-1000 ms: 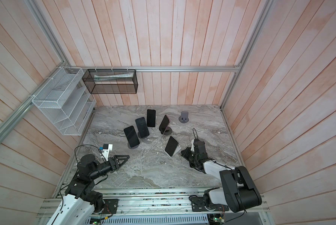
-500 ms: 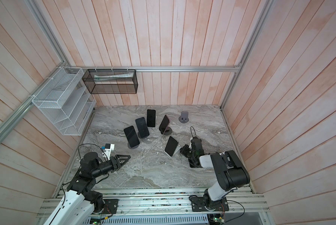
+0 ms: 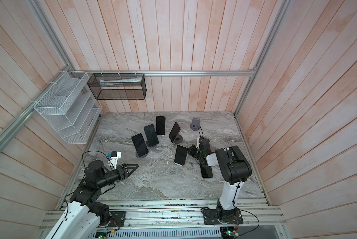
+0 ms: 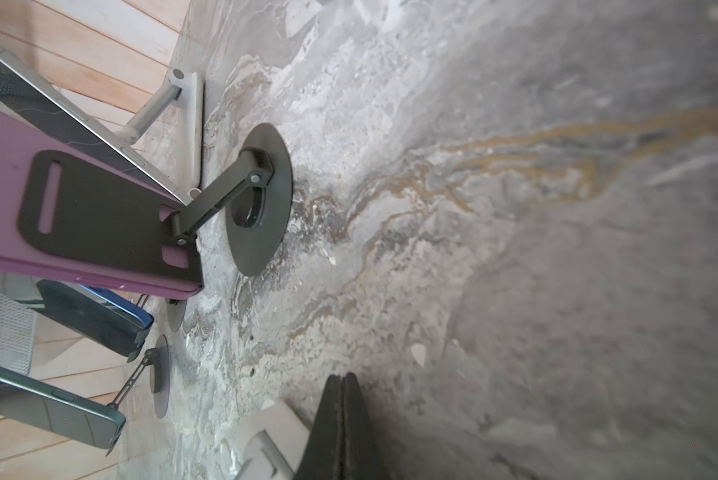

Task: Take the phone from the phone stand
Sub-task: 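Position the open right gripper above the teal phone on the white stand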

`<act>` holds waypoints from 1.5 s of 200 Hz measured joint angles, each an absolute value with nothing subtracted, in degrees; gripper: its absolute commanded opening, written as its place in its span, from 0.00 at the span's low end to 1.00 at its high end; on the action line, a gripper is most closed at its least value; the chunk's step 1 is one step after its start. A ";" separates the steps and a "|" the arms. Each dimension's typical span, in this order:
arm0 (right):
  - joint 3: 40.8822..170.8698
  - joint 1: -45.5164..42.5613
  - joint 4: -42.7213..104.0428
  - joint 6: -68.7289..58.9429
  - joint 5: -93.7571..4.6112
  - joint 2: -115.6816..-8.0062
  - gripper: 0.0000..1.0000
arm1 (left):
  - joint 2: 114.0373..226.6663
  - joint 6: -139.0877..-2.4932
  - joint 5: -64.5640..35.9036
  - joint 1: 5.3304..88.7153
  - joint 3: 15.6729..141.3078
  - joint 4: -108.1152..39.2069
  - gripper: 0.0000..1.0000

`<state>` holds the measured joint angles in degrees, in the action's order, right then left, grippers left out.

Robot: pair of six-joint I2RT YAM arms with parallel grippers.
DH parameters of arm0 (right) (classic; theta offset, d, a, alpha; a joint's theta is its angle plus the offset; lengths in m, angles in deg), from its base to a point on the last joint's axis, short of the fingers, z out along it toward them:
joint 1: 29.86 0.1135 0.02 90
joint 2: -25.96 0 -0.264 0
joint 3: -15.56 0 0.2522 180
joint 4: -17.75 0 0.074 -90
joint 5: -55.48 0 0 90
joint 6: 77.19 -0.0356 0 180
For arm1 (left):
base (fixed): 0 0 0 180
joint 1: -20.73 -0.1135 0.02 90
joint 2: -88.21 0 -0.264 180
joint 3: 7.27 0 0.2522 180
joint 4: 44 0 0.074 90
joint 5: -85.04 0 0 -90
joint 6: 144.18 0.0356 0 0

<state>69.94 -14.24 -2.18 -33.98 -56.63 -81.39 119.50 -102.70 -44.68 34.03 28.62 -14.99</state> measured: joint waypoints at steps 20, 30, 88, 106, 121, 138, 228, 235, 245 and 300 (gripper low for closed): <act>70.38 -14.24 -1.90 -33.15 -57.22 -81.66 0.00 | 119.13 -102.59 -45.10 34.06 28.62 -15.08 0.58; 70.40 -14.27 -1.85 -32.56 -57.48 -81.66 0.00 | 119.02 -102.52 -45.25 34.06 28.62 -15.14 0.57; 73.68 -14.24 0.77 -30.85 -60.15 -83.43 0.00 | 119.61 -102.50 -47.00 34.06 28.62 -16.96 0.58; 74.01 -14.31 1.62 -30.33 -60.37 -83.38 0.00 | 119.61 -102.54 -47.26 34.06 28.64 -17.66 0.59; 74.21 -14.68 2.95 -29.76 -60.96 -83.01 0.00 | 119.67 -102.41 -47.57 34.06 28.97 -17.68 0.60; 74.27 -15.18 6.36 -28.65 -60.96 -81.39 0.00 | 119.78 -102.26 -47.61 34.06 29.32 -17.81 0.60; 66.47 -16.15 17.42 -22.68 -57.52 -68.37 0.00 | 120.68 -104.97 -45.58 34.06 26.72 -24.76 0.60; 65.79 -15.71 17.80 -22.68 -57.55 -68.37 0.00 | 120.92 -105.03 -45.38 34.03 26.67 -25.04 0.60; 65.09 -15.07 17.99 -22.72 -57.59 -68.37 0.00 | 121.29 -105.01 -45.19 34.06 26.61 -25.26 0.60; 66.67 -14.83 15.09 -22.94 -59.95 -71.80 0.00 | 122.34 -104.66 -44.03 34.06 25.32 -26.16 0.60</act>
<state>66.67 -14.83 15.09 -22.94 -59.95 -71.80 122.34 -104.66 -44.03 34.06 25.32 -26.16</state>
